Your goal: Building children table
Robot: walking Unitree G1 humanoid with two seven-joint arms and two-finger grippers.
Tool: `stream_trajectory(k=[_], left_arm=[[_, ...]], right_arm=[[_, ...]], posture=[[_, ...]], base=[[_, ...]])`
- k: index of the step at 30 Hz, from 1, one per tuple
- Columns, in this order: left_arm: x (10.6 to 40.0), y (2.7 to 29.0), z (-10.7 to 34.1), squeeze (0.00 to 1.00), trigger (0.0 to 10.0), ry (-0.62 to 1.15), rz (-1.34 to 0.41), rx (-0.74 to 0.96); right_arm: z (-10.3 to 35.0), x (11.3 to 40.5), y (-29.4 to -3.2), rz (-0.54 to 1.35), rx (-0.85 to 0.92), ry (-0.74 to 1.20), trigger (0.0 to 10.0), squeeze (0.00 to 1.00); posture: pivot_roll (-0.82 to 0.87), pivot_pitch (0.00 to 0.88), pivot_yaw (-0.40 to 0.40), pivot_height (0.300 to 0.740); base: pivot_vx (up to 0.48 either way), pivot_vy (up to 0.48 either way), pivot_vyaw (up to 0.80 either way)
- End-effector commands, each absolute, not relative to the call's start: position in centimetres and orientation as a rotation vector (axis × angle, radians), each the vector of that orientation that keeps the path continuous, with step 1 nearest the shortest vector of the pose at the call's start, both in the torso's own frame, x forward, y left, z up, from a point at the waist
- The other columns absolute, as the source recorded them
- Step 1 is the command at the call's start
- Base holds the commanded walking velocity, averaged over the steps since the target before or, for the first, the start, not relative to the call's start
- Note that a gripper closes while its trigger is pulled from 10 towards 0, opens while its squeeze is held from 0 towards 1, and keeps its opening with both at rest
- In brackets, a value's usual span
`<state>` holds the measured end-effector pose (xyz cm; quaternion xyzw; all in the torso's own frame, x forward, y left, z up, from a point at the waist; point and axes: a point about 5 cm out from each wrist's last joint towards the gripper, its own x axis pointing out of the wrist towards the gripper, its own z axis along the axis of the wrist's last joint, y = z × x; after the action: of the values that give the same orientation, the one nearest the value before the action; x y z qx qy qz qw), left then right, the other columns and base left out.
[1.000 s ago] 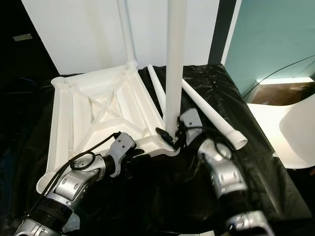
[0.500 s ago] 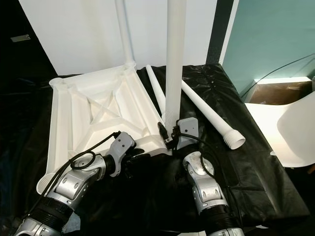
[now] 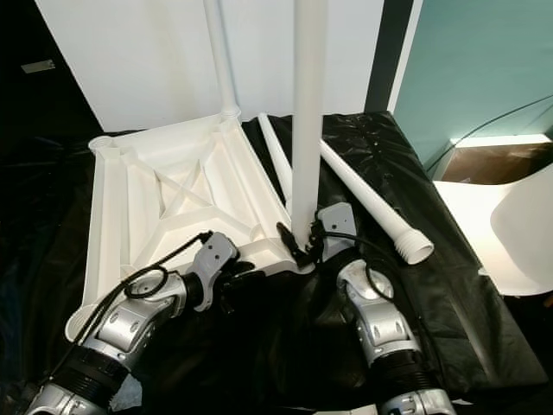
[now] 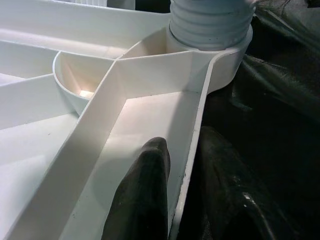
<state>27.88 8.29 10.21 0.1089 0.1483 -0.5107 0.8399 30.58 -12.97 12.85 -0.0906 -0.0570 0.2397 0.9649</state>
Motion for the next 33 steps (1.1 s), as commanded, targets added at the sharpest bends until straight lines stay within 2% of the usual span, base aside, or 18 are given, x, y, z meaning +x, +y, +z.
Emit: stream_trajectory(k=[1, 5, 6, 7, 9, 10, 11, 12, 14, 15, 16, 17, 23, 26, 30, 31, 32, 33], left_arm=[[26.9, 7.7, 9.0, 0.0, 10.0, 0.384, -1.196, 0.229], [26.8, 7.7, 9.0, 0.0, 10.0, 0.384, -1.198, 0.229], [26.8, 7.6, 9.0, 0.0, 10.0, 0.382, -1.2, 0.228], [26.8, 7.6, 9.1, 0.0, 10.0, 0.382, -1.202, 0.226], [26.9, 7.5, 9.1, 0.0, 10.0, 0.38, -1.204, 0.225], [26.9, 7.5, 9.1, 0.0, 10.0, 0.38, -1.204, 0.225], [26.9, 7.5, 9.1, 0.0, 10.0, 0.379, -1.204, 0.225], [26.9, 7.5, 9.1, 0.0, 10.0, 0.378, -1.204, 0.225], [26.9, 7.5, 9.1, 0.0, 10.0, 0.378, -1.204, 0.225], [27.0, 7.4, 9.1, 0.0, 10.0, 0.376, -1.203, 0.225], [27.0, 7.4, 9.1, 0.0, 10.0, 0.376, -1.203, 0.225], [27.0, 7.4, 9.1, 0.0, 10.0, 0.375, -1.203, 0.225], [26.9, 7.3, 9.1, 0.0, 10.0, 0.375, -1.207, 0.224], [26.9, 7.2, 9.2, 0.0, 10.0, 0.377, -1.216, 0.226], [26.9, 7.1, 9.2, 0.0, 10.0, 0.377, -1.22, 0.228], [26.9, 7.2, 9.2, 0.0, 10.0, 0.377, -1.219, 0.229], [26.9, 7.3, 9.2, 0.0, 10.0, 0.378, -1.216, 0.231], [26.9, 7.4, 9.2, 0.0, 10.0, 0.379, -1.214, 0.232]], right_arm=[[12.9, 30.9, -14.2, 0.482, -0.214, -0.097, 10.0, 0.0], [13.1, 31.1, -14.5, 0.489, -0.221, -0.096, 10.0, 0.0], [13.0, 31.0, -14.5, 0.485, -0.218, -0.094, 6.7, 0.0], [12.9, 31.0, -14.4, 0.484, -0.215, -0.092, 5.6, 0.0], [12.7, 30.9, -14.2, 0.487, -0.208, -0.087, 4.5, 0.0], [12.7, 30.9, -14.2, 0.487, -0.208, -0.087, 4.5, 0.0], [12.6, 30.7, -13.9, 0.492, -0.204, -0.084, 6.7, 0.0], [12.5, 30.6, -13.7, 0.497, -0.199, -0.081, 7.7, 0.0], [12.5, 30.6, -13.7, 0.497, -0.199, -0.081, 7.7, 0.0], [12.3, 30.3, -13.3, 0.509, -0.182, -0.083, 3.8, 0.0], [12.3, 30.3, -13.3, 0.509, -0.182, -0.083, 3.8, 0.0], [12.1, 29.9, -12.6, 0.52, -0.16, -0.096, 0.0, 0.0], [11.8, 29.1, -11.3, 0.488, -0.112, -0.12, 0.0, 0.0], [11.2, 29.8, -12.4, 0.267, -0.1, -0.125, 0.0, 0.0], [10.9, 30.1, -12.8, 0.218, -0.102, -0.121, 0.0, 0.0], [11.0, 30.2, -12.7, 0.214, -0.102, -0.126, 2.0, 0.0], [11.0, 30.4, -12.3, 0.226, -0.105, -0.123, 7.8, 0.0], [11.0, 30.5, -12.1, 0.236, -0.107, -0.12, 10.0, 0.0]], posture=[[-0.03, 0.0, 0.051, 0.74], [-0.03, 0.0, 0.051, 0.74], [-0.03, 0.0, 0.051, 0.74], [-0.03, 0.0, 0.051, 0.74], [-0.03, 0.0, 0.05, 0.74], [-0.03, 0.0, 0.05, 0.74], [-0.03, 0.0, 0.05, 0.74], [-0.03, 0.0, 0.05, 0.74], [-0.03, 0.0, 0.05, 0.74], [-0.03, 0.0, 0.05, 0.74], [-0.03, 0.0, 0.05, 0.74], [-0.04, 0.0, 0.046, 0.74], [-0.04, 0.0, 0.048, 0.74], [-0.04, 0.0, 0.064, 0.74], [-0.04, 0.0, 0.064, 0.74], [-0.03, 0.0, 0.063, 0.74], [-0.03, 0.0, 0.063, 0.74], [-0.03, 0.0, 0.063, 0.74]], base=[[0.0, 0.0, 0.0], [0.0, 0.0, 0.0], [0.0, 0.0, 0.0], [0.0, 0.0, 0.0], [0.0, 0.0, 0.0], [0.0, 0.0, 0.0], [0.0, 0.0, 0.0], [0.0, 0.0, 0.0], [0.0, 0.0, 0.0], [0.0, 0.0, 0.0], [0.0, 0.0, 0.0], [0.0, 0.0, 0.0], [0.0, 0.0, 0.0], [0.0, 0.0, 0.0], [0.0, 0.0, 0.0], [0.0, 0.0, 0.0], [0.0, 0.0, 0.0], [0.0, 0.0, 0.0]])
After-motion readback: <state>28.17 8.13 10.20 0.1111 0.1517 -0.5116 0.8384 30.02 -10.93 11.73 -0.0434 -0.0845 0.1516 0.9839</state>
